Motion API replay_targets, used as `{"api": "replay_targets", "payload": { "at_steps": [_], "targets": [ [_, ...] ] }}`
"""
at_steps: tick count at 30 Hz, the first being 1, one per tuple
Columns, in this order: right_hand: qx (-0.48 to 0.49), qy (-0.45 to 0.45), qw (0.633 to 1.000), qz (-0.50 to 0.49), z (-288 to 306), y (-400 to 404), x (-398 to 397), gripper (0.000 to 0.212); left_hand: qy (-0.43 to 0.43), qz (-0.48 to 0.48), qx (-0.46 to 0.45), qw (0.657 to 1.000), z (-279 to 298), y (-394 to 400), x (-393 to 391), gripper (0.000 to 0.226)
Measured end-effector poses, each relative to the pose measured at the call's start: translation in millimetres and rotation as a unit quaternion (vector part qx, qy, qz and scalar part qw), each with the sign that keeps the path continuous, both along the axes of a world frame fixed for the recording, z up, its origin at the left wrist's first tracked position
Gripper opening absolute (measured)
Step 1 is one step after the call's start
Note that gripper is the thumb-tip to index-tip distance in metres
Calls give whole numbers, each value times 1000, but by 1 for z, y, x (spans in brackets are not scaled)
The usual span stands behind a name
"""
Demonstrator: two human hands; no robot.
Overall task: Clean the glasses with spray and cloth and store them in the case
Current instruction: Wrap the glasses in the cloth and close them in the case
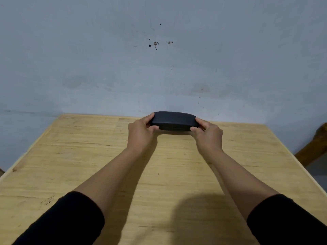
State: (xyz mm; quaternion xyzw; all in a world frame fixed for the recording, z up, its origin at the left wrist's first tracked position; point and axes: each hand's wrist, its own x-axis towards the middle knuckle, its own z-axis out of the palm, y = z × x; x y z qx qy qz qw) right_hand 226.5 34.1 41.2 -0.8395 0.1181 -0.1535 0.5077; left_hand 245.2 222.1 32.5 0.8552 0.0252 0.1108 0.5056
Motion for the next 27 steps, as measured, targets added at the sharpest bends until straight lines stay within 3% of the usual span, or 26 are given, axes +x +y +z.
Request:
{"api": "replay_targets", "payload": {
  "at_steps": [17,22,27],
  "targets": [
    [-79,18,997,12,-26,4,39,43,28,21,59,998,-26,-1,36,49],
    [-197,28,977,69,-24,0,36,48,55,0,150,987,-13,-3,31,51],
    [-344,106,925,122,-21,-5,29,61,74,-37,254,964,-3,-7,24,49]
  ]
}}
